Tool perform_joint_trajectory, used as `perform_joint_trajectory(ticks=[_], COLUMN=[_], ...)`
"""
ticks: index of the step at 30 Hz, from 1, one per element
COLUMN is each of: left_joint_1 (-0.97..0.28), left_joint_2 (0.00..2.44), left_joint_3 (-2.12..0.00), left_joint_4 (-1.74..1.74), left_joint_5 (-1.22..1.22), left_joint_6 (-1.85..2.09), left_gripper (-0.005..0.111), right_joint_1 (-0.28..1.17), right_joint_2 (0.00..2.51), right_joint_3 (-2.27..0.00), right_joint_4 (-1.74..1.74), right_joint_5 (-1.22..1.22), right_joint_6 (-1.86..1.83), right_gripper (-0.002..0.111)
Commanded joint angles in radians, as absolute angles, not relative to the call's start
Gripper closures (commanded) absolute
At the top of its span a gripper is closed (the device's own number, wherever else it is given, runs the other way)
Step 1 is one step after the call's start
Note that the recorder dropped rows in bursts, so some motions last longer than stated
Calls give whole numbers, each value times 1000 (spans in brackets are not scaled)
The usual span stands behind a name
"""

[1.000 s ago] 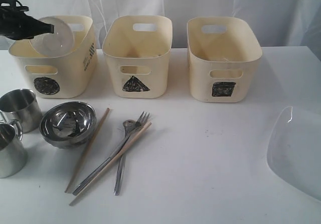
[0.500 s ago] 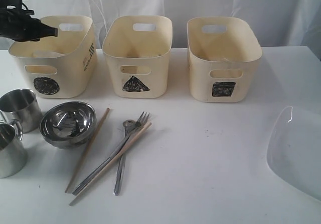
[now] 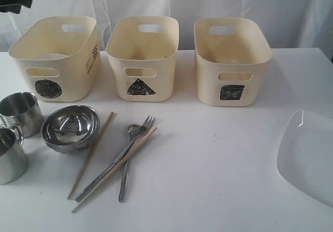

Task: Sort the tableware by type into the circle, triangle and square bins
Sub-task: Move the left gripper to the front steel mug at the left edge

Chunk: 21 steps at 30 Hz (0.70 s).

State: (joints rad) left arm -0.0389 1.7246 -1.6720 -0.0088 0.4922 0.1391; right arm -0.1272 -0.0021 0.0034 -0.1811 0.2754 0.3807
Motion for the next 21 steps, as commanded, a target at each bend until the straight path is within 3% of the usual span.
perform_joint_trajectory(ticks=[1,9,15,21], left_joint_1=[-41,-41,-39,-39], left_joint_2=[1624,1452,1354,1317], left_joint_3=[-1675,-1460,-1169,-1029], left_joint_4=[24,-6,200,246], left_joint_5=[689,833,771,766], left_joint_6=[131,128,-71,-117], left_gripper=[70,70,70,70], right_joint_1=[-121,-121,-121,-121], right_joint_2=[0,0,0,0], right_joint_3=[0,0,0,0], right_joint_4=[-184,-184,-184,-184], right_joint_5=[268,268,268,268], right_joint_6=[378,378,378,378], right_gripper=[108,108,108,108])
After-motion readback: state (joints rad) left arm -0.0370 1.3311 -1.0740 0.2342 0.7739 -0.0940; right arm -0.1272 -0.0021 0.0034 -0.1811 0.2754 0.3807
